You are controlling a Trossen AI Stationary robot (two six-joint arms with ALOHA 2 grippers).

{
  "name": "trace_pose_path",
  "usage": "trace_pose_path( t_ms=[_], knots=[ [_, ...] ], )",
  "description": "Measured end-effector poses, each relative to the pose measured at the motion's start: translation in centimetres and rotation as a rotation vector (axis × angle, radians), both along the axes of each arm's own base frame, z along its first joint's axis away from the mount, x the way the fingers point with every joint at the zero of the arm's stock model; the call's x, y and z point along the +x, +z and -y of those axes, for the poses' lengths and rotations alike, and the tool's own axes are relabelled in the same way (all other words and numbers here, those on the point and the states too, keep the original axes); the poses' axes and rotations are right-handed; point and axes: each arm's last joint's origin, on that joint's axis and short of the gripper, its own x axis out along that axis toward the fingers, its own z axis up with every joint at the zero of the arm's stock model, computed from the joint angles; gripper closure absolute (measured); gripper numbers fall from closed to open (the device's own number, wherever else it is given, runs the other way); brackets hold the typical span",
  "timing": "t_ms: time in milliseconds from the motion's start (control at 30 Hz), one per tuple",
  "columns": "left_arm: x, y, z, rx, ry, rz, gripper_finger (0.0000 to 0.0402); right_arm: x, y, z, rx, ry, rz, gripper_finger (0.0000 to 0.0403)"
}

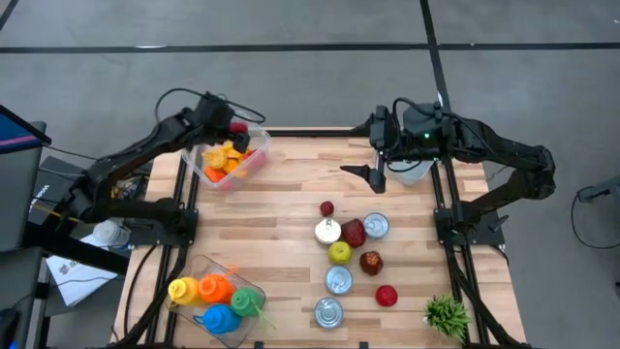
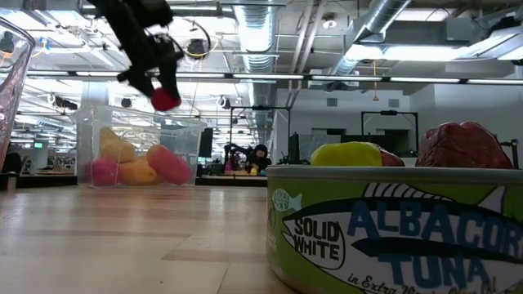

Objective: Pick & Place Food Item
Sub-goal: Put the top red tomato into the white bin, then put the red apple into the white bin

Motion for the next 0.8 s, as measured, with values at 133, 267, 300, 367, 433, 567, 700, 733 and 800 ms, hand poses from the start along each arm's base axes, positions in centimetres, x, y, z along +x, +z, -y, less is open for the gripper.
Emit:
trace_pose_path(
  t_ms=[133, 267, 300, 367, 433, 567, 700, 733, 800],
  knots=[
    [1.3, -1.9, -1.5, -0.018, 0.032, -0.067, 0.0112, 0.0, 0.0, 0.2, 0.000, -0.009, 0.000, 0.0019],
    [2.0, -3.7, -2.6, -0.068, 0.046, -0.117, 0.0112, 0.0, 0.0, 0.2, 0.009, -0.012, 0.002, 0.0019],
    [2.0, -4.1, -2.8, -0.082, 0.050, -0.131, 0.0112, 0.0, 0.0, 0.2, 0.014, -0.013, 0.003, 0.0019],
    [2.0, -4.5, -3.1, -0.100, 0.061, -0.147, 0.0109, 0.0, 0.0, 0.2, 0.017, -0.015, 0.003, 0.0019],
    [1.9, -4.5, -3.4, -0.094, 0.069, -0.141, 0.0099, 0.0, 0.0, 0.2, 0.018, -0.013, 0.003, 0.0019],
    [1.6, -4.4, -4.0, -0.077, 0.093, -0.123, 0.0067, 0.0, 0.0, 0.1, 0.032, -0.016, 0.006, 0.0019],
    [1.4, -4.4, -4.2, -0.076, 0.106, -0.123, 0.0041, 0.0, 0.0, 0.1, 0.042, -0.019, 0.007, 0.0019],
    [1.4, -4.4, -4.2, -0.076, 0.106, -0.123, 0.0036, 0.0, 0.0, 0.1, 0.043, -0.019, 0.006, 0.0019],
    [1.3, -4.3, -4.1, -0.073, 0.105, -0.118, 0.0030, -0.1, -0.1, 0.1, 0.052, -0.024, -0.004, 0.0019]
  ],
)
